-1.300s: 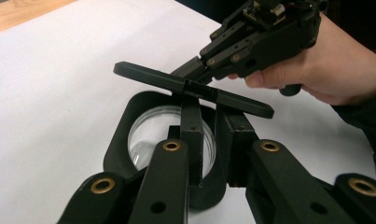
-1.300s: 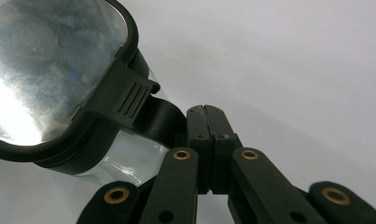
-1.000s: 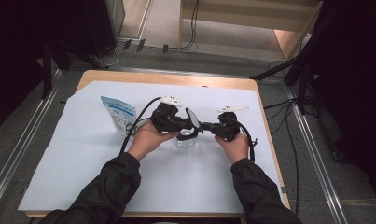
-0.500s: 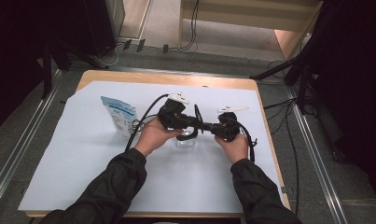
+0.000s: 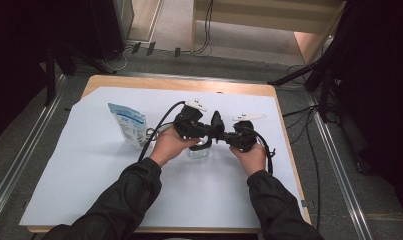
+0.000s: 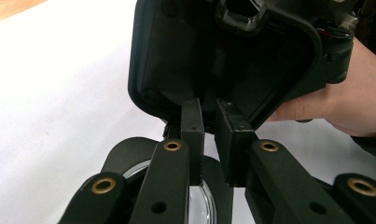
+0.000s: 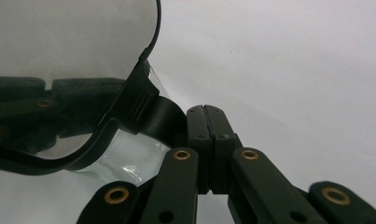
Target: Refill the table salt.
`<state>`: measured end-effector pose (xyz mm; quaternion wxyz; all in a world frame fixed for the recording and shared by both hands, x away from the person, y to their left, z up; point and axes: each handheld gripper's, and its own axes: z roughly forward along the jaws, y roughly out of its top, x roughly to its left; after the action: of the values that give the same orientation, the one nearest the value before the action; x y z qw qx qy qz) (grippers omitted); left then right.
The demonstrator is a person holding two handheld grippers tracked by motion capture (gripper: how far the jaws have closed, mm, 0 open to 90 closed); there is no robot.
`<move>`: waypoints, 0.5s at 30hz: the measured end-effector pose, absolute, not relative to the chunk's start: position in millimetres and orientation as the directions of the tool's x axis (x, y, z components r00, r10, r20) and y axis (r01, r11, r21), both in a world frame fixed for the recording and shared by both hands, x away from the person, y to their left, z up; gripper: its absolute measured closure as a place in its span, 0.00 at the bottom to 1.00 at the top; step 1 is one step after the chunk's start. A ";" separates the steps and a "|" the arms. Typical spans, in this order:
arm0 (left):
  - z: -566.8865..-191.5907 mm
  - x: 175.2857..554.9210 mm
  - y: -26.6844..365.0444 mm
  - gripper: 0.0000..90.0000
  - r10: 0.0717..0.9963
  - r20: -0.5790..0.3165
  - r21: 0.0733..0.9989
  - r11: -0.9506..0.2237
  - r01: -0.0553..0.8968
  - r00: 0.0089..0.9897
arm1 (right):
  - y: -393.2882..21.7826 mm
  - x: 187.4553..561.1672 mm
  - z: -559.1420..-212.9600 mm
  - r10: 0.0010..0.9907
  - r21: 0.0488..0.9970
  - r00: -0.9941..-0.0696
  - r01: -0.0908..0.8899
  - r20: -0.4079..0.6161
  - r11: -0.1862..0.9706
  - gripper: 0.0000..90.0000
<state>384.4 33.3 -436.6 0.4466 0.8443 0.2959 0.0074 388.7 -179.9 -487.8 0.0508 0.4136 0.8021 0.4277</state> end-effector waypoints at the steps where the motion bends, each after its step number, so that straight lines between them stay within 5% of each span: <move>1: -437.0 384.6 33.1 0.92 0.508 -0.250 0.759 -0.426 0.493 0.824 | -179.8 388.8 -487.8 0.707 0.729 -0.653 0.619 0.271 0.292 1.00; 15: -439.7 387.6 32.6 0.91 0.508 -0.262 0.759 -0.417 0.501 0.821 | -178.8 388.2 -487.2 0.711 0.728 -0.653 0.617 0.262 0.298 1.00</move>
<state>387.6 32.6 -439.7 0.4492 0.8417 0.2995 0.0040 388.2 -178.8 -487.2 0.0553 0.4132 0.8036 0.4249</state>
